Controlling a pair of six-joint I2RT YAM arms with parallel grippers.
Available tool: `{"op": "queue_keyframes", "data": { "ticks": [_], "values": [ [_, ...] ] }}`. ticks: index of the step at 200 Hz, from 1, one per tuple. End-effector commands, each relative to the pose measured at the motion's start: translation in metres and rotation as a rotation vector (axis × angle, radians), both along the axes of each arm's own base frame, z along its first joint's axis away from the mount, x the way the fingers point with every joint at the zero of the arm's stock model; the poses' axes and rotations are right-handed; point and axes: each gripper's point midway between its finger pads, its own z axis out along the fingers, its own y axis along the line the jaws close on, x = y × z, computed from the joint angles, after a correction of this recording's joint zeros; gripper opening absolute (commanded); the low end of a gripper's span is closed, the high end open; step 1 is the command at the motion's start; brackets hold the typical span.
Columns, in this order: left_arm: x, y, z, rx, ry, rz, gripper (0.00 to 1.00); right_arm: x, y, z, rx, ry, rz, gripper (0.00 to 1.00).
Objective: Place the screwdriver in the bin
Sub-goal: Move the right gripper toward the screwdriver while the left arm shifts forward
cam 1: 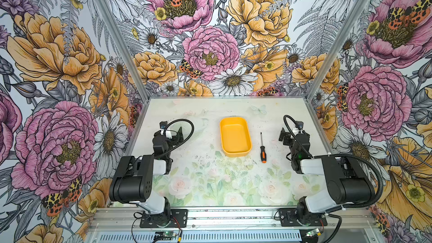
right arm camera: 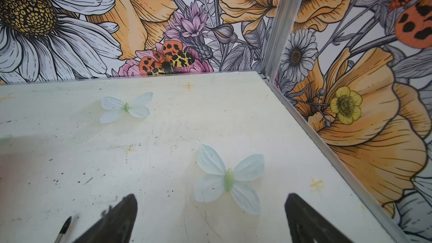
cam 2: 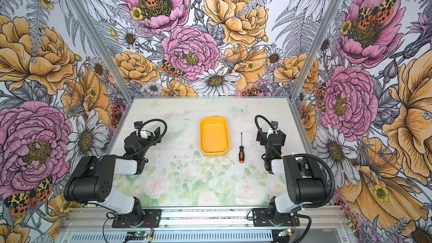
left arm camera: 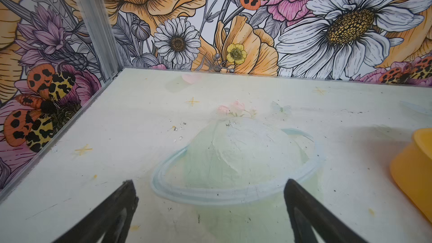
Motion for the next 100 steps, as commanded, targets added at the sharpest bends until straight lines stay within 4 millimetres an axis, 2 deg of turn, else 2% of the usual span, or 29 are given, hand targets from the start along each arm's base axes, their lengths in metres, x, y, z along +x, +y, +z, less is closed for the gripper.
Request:
{"op": "queue_keyframes", "data": {
  "ticks": [1,67,76,100],
  "values": [
    [0.003,0.005,0.005,-0.006,-0.013,0.025,0.99,0.005,-0.001,0.004,0.001,-0.014,0.0,0.99],
    [0.003,0.005,0.005,-0.009,-0.017,0.022,0.99,0.004,-0.003,0.004,0.0,-0.016,-0.012,0.99],
    [0.002,0.006,0.01,-0.01,-0.019,0.023,0.99,0.004,-0.003,0.004,0.002,-0.015,-0.012,0.99],
    [-0.005,0.002,0.037,-0.003,-0.022,0.006,0.99,0.003,-0.003,0.004,0.001,-0.016,-0.012,0.99]
  ]
}}
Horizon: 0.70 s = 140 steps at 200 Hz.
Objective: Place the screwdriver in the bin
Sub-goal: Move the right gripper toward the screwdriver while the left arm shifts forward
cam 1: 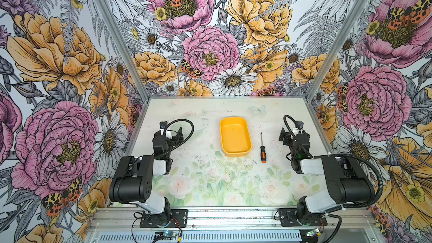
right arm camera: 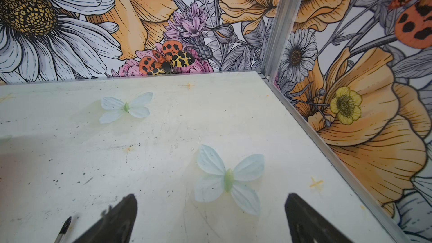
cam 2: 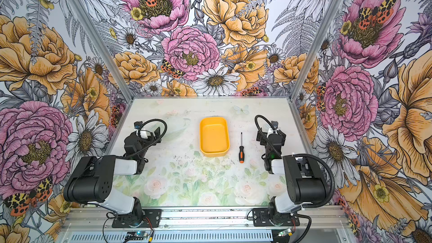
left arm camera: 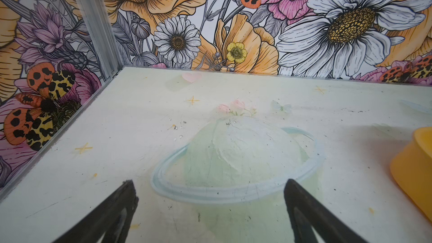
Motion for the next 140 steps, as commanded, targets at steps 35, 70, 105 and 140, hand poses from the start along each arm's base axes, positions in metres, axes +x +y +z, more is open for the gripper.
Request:
{"op": "queue_keyframes", "data": {
  "ticks": [35,70,105,140],
  "values": [
    [-0.016,-0.013,0.087,-0.049,-0.048,-0.066,0.99,0.006,-0.003,0.016,-0.001,0.005,-0.015,0.99],
    [-0.03,-0.025,0.109,-0.101,-0.058,-0.074,0.99,0.002,-0.002,0.045,0.059,0.094,-0.031,0.99],
    [-0.033,-0.045,0.098,-0.168,-0.024,-0.116,0.99,-0.009,0.038,0.054,0.231,0.237,0.088,0.99],
    [-0.024,-0.088,0.07,-0.2,0.082,-0.223,0.99,-0.033,0.083,0.027,0.339,0.38,0.176,0.99]
  ]
}}
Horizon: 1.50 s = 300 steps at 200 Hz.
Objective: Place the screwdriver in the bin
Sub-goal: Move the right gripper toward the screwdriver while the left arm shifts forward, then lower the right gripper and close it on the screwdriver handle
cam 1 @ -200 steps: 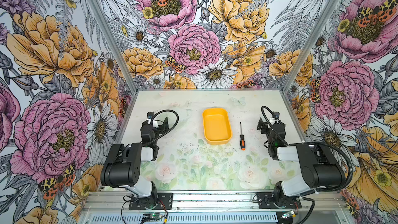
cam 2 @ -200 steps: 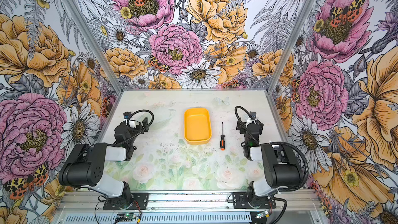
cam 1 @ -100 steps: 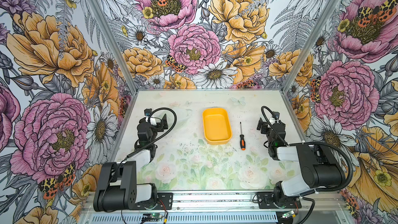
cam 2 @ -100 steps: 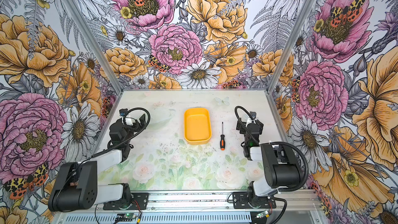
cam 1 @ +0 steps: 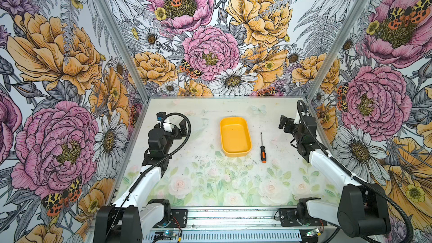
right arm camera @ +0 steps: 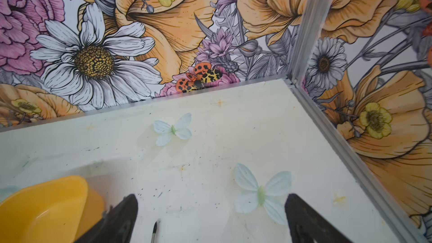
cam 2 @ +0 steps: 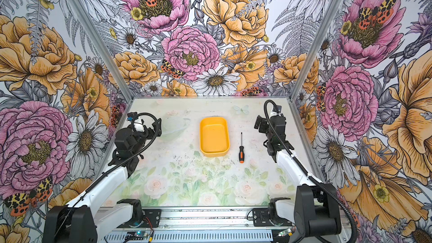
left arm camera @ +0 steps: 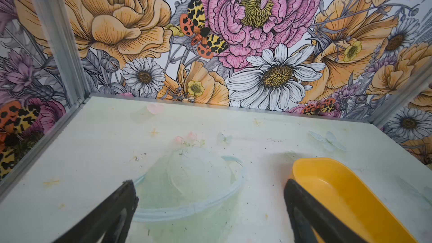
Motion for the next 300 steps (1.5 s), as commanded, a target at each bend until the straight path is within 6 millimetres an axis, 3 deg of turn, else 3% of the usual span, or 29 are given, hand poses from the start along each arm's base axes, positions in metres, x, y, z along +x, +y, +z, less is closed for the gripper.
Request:
{"op": "queue_keyframes", "data": {
  "ticks": [1,25,65,91,151,277,300],
  "values": [
    [0.002,-0.03,-0.028,-0.043,0.112,-0.085,0.99,-0.037,0.035,-0.055,0.112,0.253,0.076,0.99],
    [0.006,-0.065,-0.048,-0.055,0.188,-0.16,0.99,-0.053,0.061,-0.08,0.146,0.337,0.134,0.98],
    [0.007,-0.088,-0.071,-0.058,0.259,-0.161,0.99,-0.077,0.086,-0.114,0.132,0.457,0.173,0.89],
    [0.008,-0.092,-0.08,-0.079,0.29,-0.161,0.99,-0.081,0.097,-0.132,0.096,0.521,0.193,0.83],
    [0.001,-0.092,-0.084,-0.084,0.304,-0.166,0.99,-0.081,0.115,-0.148,0.031,0.58,0.209,0.77],
    [-0.007,-0.092,-0.083,-0.095,0.322,-0.176,0.99,-0.093,0.109,-0.168,-0.036,0.659,0.183,0.51],
    [-0.007,-0.093,-0.083,-0.1,0.325,-0.178,0.99,-0.094,0.109,-0.172,-0.04,0.67,0.181,0.4]
  ]
}}
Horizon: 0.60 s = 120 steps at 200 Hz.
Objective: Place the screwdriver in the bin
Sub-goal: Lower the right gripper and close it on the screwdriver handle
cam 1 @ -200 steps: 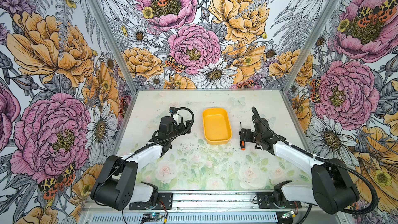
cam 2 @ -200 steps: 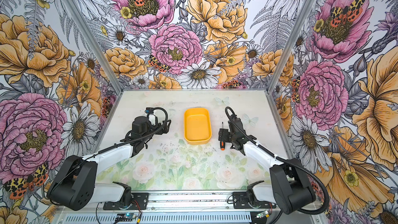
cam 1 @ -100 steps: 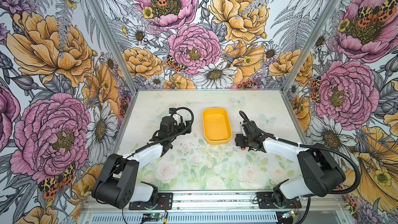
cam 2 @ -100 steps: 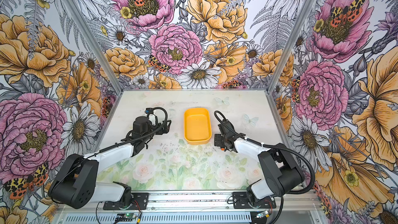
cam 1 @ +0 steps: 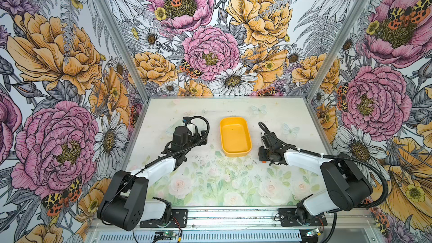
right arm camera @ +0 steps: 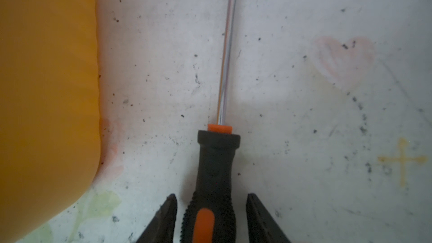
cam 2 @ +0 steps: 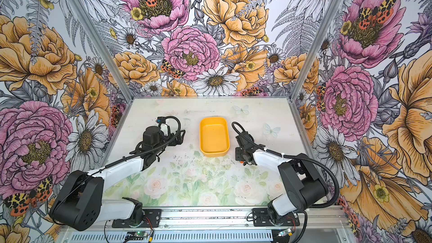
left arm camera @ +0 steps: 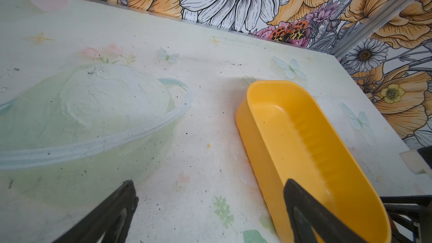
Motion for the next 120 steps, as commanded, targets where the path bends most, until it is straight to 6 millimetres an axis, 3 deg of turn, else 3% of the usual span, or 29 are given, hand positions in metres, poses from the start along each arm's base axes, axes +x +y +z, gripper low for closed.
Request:
{"op": "queue_keyframes", "data": {
  "ticks": [1,31,50,84,120],
  "values": [
    [-0.005,-0.001,0.0,-0.013,0.011,0.0,0.99,0.005,0.001,0.001,-0.019,-0.005,-0.001,0.4],
    [-0.005,-0.001,0.003,-0.019,0.004,0.003,0.99,0.006,0.003,0.002,-0.017,-0.003,0.0,0.25],
    [-0.006,-0.001,0.003,-0.02,0.005,0.001,0.99,0.006,0.003,0.0,-0.018,0.009,0.002,0.0],
    [-0.007,0.0,0.001,-0.02,0.011,0.0,0.99,0.005,0.008,0.005,0.022,0.01,0.001,0.0],
    [-0.008,-0.001,0.002,-0.024,0.01,-0.005,0.99,0.01,0.011,0.031,0.113,-0.034,-0.029,0.0]
  ]
}}
